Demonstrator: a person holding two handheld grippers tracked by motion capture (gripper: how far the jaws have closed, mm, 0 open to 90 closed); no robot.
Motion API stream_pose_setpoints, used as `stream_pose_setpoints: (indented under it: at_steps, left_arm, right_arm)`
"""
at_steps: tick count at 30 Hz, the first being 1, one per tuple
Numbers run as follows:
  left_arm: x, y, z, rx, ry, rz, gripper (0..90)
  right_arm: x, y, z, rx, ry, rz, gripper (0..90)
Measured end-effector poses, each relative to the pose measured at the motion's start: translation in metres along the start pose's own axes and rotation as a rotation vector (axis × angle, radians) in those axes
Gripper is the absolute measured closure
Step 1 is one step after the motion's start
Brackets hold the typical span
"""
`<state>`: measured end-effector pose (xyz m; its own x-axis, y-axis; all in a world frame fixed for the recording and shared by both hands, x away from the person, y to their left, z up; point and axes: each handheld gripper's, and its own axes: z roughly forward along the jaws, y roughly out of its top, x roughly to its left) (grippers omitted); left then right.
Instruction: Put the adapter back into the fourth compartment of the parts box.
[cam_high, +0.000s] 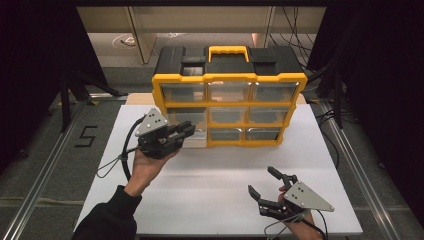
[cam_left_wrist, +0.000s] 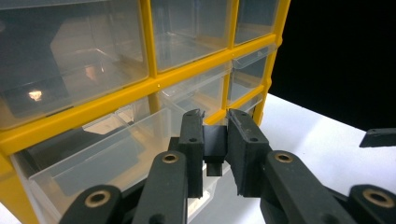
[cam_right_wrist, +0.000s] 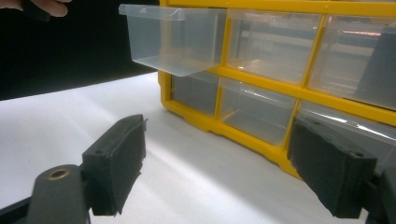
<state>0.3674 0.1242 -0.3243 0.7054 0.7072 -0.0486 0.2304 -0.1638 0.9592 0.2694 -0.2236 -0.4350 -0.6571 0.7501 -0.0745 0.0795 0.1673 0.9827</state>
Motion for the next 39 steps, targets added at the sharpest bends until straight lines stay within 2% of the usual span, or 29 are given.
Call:
stream_pose_setpoints:
  at_steps: [4, 9, 16, 22, 30, 35, 39]
  left_arm:
    - [0.001, 0.001, 0.003, -0.001, 0.006, 0.002, 76.0]
    - [0.006, 0.002, 0.006, -0.009, 0.011, -0.020, 75.9]
    - [0.016, 0.001, 0.009, -0.005, 0.039, -0.042, 75.9]
    - [0.017, 0.001, 0.009, 0.010, 0.078, -0.004, 75.8]
    - [0.023, -0.001, 0.011, 0.018, 0.091, -0.025, 75.3]
    - [0.025, 0.000, 0.009, 0.008, 0.092, -0.052, 60.9]
    - [0.021, 0.002, 0.009, 0.018, 0.091, -0.034, 49.9]
  right_arm:
    - [0.000, 0.000, 0.000, 0.000, 0.000, 0.000, 20.4]
    - [0.000, 0.000, 0.000, -0.003, 0.000, -0.001, 20.4]
    - [0.000, 0.000, 0.000, -0.003, -0.001, 0.000, 20.4]
    - [0.000, 0.000, 0.000, -0.003, 0.000, 0.000, 20.4]
    - [0.000, 0.000, 0.000, -0.002, 0.001, -0.001, 20.5]
    - [0.000, 0.000, 0.000, -0.005, 0.001, -0.003, 20.5]
    - [0.000, 0.000, 0.000, -0.006, 0.001, -0.002, 20.5]
